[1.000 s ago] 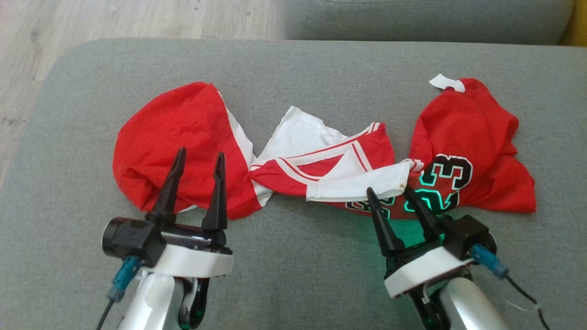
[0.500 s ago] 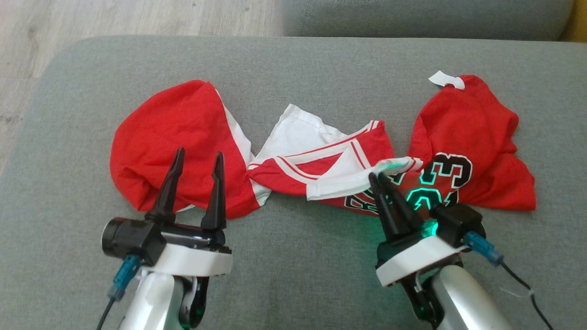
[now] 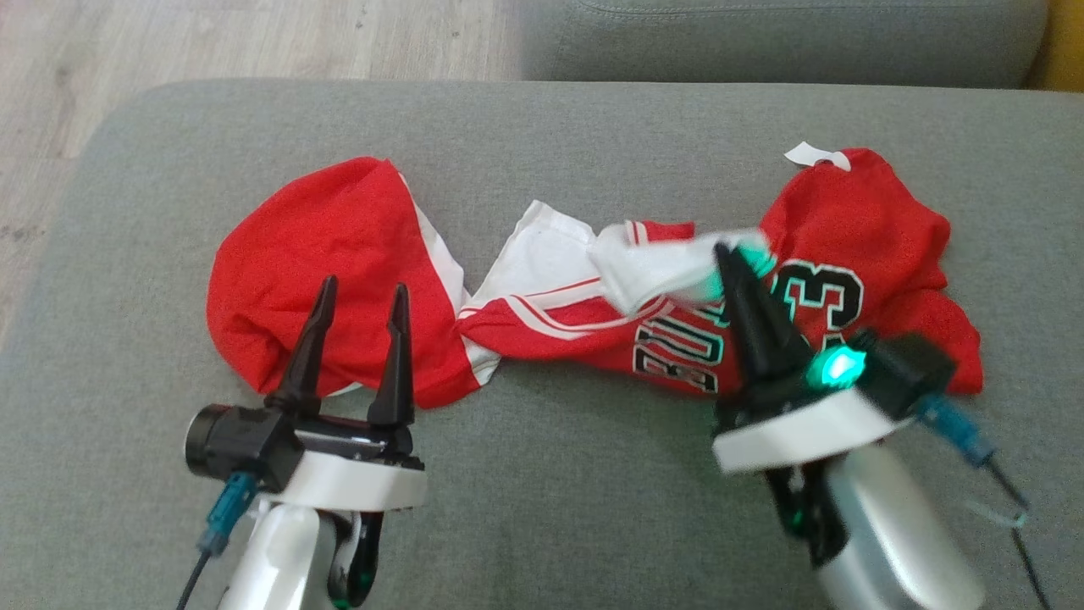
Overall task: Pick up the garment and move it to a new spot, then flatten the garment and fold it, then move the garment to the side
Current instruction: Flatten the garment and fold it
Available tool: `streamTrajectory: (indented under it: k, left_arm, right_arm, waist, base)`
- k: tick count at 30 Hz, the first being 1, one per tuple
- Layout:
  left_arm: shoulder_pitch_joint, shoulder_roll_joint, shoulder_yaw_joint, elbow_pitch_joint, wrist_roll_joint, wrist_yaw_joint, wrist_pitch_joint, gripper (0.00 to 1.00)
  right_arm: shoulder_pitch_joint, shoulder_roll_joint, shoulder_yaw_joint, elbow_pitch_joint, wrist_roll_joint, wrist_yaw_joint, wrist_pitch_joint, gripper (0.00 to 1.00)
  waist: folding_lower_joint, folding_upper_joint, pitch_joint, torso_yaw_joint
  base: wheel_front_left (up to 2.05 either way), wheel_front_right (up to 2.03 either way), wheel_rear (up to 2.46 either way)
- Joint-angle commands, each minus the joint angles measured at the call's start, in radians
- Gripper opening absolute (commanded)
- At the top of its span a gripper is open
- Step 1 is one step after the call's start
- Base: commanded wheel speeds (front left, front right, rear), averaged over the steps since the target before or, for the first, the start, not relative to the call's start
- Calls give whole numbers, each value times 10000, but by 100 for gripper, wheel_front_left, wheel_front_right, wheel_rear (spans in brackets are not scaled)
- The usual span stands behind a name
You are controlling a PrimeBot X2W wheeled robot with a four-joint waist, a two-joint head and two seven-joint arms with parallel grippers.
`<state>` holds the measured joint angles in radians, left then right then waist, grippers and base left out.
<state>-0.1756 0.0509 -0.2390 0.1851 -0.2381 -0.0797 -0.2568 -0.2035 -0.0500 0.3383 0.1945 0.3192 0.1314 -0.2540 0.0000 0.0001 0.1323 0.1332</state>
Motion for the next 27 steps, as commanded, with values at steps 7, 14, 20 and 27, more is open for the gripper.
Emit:
streamTrajectory:
  k: [7,14,20,27]
  left_arm:
    - [-345,-5,-28,-450,-206,60,-49,100]
    - [-757,-6,-531,-625,-579,198,-49,100]
    - [-1131,-6,-1058,-744,-972,357,-49,100]
    - [-1337,-6,-1396,-830,-1225,538,-49,100]
  right_arm:
    - [-2555,-51,-1271,-914,-1107,-7,53,0]
    - [-5359,-1028,-2595,-35,-1803,-7,854,0]
    - [-7789,-2205,-3681,2012,-2619,-7,888,0]
    - [-9334,-2753,-3899,5117,-3821,-7,1024,100]
  waist:
    - [0,-1,250,360]
    - [0,-1,1001,1208]
    - [0,-1,1641,2053]
    - [0,-1,2017,2486]
  base:
    - [0,0,0]
    - [0,0,0]
    - [0,0,0]
    - [0,0,0]
